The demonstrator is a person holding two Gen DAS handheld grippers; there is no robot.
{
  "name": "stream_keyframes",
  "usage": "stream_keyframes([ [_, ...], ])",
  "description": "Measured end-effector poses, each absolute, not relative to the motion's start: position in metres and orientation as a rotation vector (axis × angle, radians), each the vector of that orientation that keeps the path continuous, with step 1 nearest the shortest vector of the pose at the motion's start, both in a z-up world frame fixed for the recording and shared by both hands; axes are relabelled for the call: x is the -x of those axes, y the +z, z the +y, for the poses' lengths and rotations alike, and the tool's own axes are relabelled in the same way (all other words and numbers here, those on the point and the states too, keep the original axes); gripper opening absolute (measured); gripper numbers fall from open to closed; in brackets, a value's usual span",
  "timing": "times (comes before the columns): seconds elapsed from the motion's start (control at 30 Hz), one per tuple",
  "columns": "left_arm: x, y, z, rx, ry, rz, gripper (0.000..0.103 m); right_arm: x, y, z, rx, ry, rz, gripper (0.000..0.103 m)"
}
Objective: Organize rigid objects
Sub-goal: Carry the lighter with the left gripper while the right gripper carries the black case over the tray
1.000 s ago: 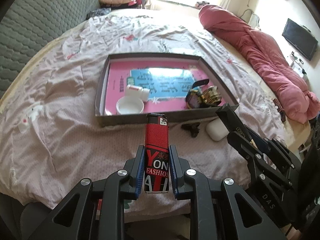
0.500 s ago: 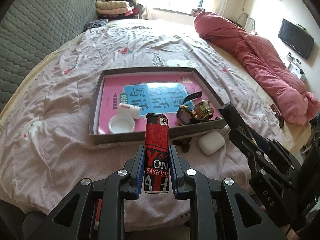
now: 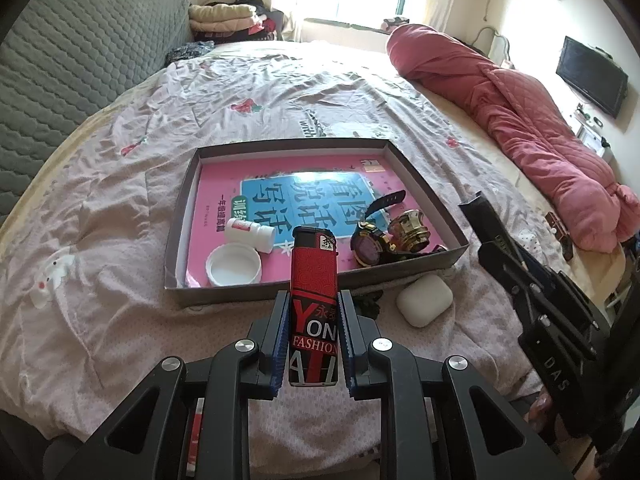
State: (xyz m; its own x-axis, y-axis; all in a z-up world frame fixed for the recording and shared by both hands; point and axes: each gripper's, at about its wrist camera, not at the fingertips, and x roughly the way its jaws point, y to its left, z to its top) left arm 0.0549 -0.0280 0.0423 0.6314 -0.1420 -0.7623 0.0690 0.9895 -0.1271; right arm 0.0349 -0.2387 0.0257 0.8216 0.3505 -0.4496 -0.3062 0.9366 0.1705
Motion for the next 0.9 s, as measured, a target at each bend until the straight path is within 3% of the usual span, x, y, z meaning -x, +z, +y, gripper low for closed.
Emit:
stream_keyframes([
  [0.9, -0.106, 0.044, -0.042, 0.061, -0.104, 0.841, 0.023, -0.074, 0.025, -0.252, -0.082, 0.254, 0.446, 0.025],
])
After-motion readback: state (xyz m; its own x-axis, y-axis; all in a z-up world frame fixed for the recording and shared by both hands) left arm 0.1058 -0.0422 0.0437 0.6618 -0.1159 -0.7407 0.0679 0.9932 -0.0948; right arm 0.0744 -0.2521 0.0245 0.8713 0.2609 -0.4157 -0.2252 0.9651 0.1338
